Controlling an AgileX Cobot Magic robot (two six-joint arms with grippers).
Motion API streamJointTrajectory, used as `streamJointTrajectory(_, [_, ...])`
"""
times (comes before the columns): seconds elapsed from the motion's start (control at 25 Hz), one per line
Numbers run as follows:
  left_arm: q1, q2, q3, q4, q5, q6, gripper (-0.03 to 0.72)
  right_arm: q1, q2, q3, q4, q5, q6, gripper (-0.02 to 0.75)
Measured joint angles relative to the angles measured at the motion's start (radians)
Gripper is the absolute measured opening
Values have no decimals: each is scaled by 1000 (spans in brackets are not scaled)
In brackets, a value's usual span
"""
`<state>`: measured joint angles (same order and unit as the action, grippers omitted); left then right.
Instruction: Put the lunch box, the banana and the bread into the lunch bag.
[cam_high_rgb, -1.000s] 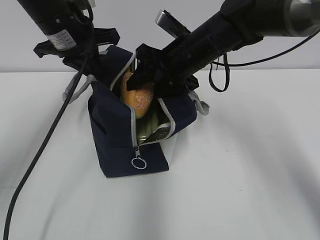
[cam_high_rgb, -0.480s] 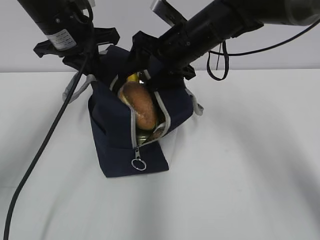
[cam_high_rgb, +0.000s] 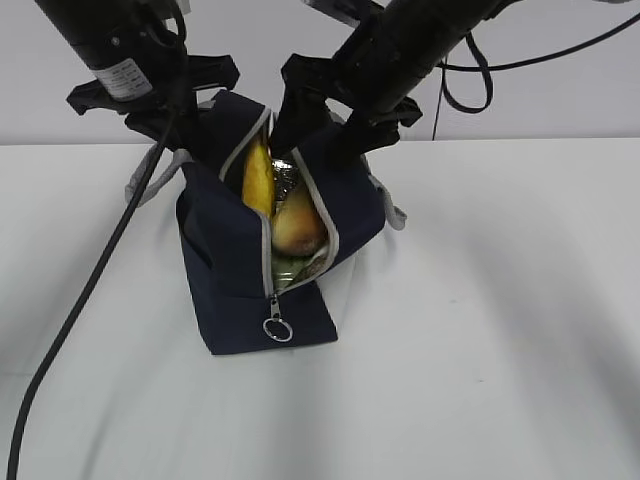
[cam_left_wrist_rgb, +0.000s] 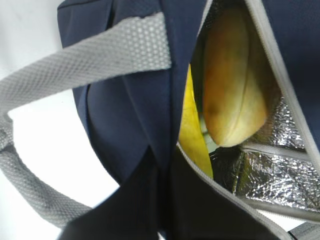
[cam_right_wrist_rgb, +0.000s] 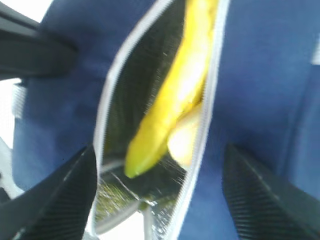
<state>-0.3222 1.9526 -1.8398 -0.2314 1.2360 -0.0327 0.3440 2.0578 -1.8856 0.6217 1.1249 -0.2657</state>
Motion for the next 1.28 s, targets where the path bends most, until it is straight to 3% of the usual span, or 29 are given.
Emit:
streamJointTrajectory(0.36, [0, 0, 0, 0, 0, 0, -1, 0, 0, -96, -207, 88, 116, 589])
streamJointTrajectory(1.08, [0, 0, 0, 0, 1, 0, -2, 0, 63, -131, -251, 96, 148, 586])
streamJointTrajectory(1.2, [0, 0, 0, 0, 1, 0, -2, 0, 65, -131, -281, 86, 148, 544])
streamJointTrajectory(1.28, [0, 0, 0, 0, 1, 0, -2, 0, 65, -131, -290, 76, 148, 468])
